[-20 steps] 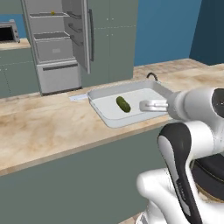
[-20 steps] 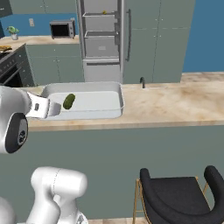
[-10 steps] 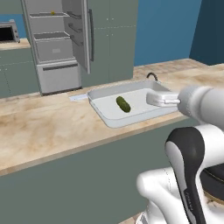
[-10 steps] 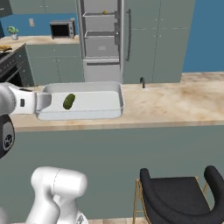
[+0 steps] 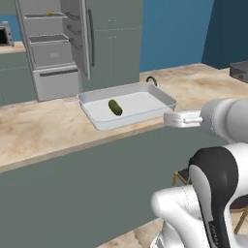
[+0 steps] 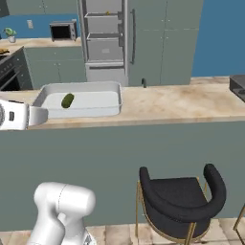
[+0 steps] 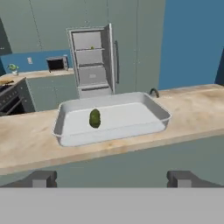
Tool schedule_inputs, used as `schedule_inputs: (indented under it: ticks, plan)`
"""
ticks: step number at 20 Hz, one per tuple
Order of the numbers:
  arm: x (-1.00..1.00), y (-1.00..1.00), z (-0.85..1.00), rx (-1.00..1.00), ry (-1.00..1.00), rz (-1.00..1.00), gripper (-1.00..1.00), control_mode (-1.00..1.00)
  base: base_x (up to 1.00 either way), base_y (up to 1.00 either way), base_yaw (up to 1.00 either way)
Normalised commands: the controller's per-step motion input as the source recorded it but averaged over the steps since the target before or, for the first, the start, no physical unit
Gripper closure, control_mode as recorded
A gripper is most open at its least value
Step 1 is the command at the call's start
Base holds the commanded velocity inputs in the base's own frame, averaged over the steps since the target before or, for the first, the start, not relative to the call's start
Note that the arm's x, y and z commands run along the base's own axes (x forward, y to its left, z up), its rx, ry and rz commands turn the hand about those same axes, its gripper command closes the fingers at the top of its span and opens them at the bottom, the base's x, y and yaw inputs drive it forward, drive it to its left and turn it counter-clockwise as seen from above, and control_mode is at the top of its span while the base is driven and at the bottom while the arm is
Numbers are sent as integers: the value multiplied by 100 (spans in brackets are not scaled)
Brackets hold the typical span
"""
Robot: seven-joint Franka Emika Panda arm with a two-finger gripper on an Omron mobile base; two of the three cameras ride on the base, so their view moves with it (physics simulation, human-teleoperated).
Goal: Place the cold items (lemon and cucumber) from the fridge in one tupperware on the dining counter. Place the warm items (kebab skewer and hot dog) in the stove area in another tupperware.
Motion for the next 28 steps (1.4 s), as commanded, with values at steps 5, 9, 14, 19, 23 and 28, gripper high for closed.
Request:
schedule_inputs:
  ticks: [5, 9, 14, 19, 23, 28]
  plan:
    - [0, 0, 0, 0, 0, 0, -100, 100, -17, -97, -28]
    - [0, 0, 0, 0, 0, 0, -100, 100, 0, -100, -24]
    - [0, 0, 0, 0, 0, 0, -100, 100, 7, -95, -32]
    - [0, 0, 0, 0, 0, 0, -100, 100, 6, -100, -22]
    - [0, 0, 0, 0, 0, 0, -100, 100, 1, -100, -19]
    - [0, 0, 0, 0, 0, 0, -100, 100, 7, -100, -15]
